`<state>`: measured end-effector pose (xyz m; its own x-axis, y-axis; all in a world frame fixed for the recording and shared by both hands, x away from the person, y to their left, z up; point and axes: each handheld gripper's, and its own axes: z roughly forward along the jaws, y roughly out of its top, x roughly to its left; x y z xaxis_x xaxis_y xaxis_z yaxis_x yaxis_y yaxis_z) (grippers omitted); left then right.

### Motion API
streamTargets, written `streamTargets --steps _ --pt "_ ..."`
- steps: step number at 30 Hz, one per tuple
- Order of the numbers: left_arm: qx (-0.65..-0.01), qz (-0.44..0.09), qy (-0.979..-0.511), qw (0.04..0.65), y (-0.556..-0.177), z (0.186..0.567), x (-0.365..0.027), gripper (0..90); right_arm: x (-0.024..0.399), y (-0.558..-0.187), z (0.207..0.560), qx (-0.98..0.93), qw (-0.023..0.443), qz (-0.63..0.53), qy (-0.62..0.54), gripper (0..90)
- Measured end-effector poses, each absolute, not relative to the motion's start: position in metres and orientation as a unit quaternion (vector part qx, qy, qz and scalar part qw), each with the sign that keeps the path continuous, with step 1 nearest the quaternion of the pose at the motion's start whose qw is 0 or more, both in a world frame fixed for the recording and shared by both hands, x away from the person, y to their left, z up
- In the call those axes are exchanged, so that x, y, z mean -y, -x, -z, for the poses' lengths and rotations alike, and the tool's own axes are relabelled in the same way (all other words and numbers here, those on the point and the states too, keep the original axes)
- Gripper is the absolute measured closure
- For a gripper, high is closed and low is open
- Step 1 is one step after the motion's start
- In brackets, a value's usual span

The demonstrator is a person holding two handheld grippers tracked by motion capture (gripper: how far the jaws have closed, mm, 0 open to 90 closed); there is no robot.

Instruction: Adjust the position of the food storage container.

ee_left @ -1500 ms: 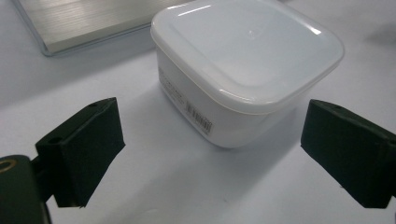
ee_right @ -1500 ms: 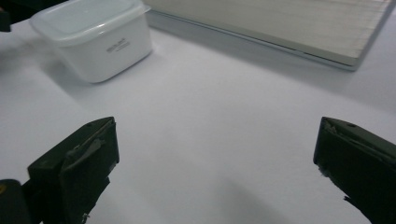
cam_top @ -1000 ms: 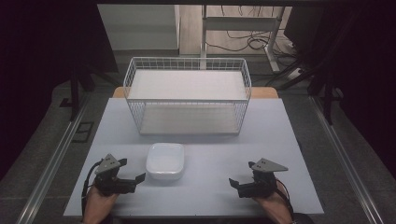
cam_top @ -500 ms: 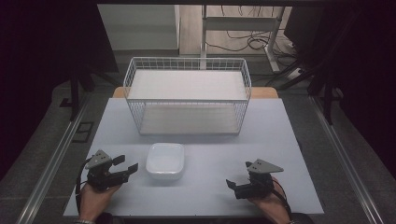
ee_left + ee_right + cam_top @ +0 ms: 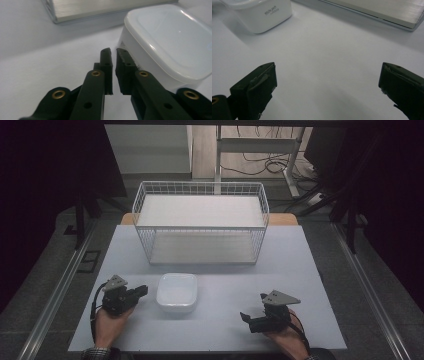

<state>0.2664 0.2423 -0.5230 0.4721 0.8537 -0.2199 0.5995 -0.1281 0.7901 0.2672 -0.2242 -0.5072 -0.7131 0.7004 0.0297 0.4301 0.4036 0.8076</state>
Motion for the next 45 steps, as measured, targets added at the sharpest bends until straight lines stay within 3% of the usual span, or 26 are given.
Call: streamTargets --steps 9,35,37,40,41,42,43,44,45 --pt "-0.469 -0.132 -0.756 0.437 -0.272 0.524 -0.218 89.6 0.225 -0.270 0.509 -0.828 0.159 -0.415 -0.342 3.4" --pt "-0.433 -0.105 -0.784 0.433 -0.277 0.523 -0.169 89.9 0.219 -0.287 0.502 -0.822 0.151 -0.424 -0.350 1.0" --pt "-0.434 -0.103 -0.782 0.435 -0.277 0.524 -0.168 89.9 0.214 -0.289 0.500 -0.827 0.155 -0.414 -0.347 8.4" --pt "-0.433 -0.100 -0.782 0.437 -0.279 0.524 -0.164 89.9 0.208 -0.293 0.494 -0.833 0.145 -0.411 -0.342 30.6" --pt "-0.431 -0.099 -0.783 0.437 -0.280 0.524 -0.163 89.9 0.203 -0.296 0.491 -0.838 0.142 -0.408 -0.333 45.3" --pt "-0.428 -0.099 -0.784 0.438 -0.281 0.524 -0.160 89.9 0.200 -0.299 0.491 -0.841 0.140 -0.407 -0.327 51.4" --pt "-0.428 -0.099 -0.784 0.438 -0.281 0.524 -0.160 89.9 0.200 -0.299 0.491 -0.841 0.140 -0.407 -0.327 51.4" --pt "-0.425 -0.097 -0.786 0.438 -0.282 0.524 -0.156 89.9 0.194 -0.305 0.490 -0.849 0.136 -0.401 -0.315 65.7" --pt "-0.425 -0.097 -0.786 0.438 -0.282 0.524 -0.156 89.9 0.194 -0.305 0.490 -0.849 0.136 -0.401 -0.315 65.7"
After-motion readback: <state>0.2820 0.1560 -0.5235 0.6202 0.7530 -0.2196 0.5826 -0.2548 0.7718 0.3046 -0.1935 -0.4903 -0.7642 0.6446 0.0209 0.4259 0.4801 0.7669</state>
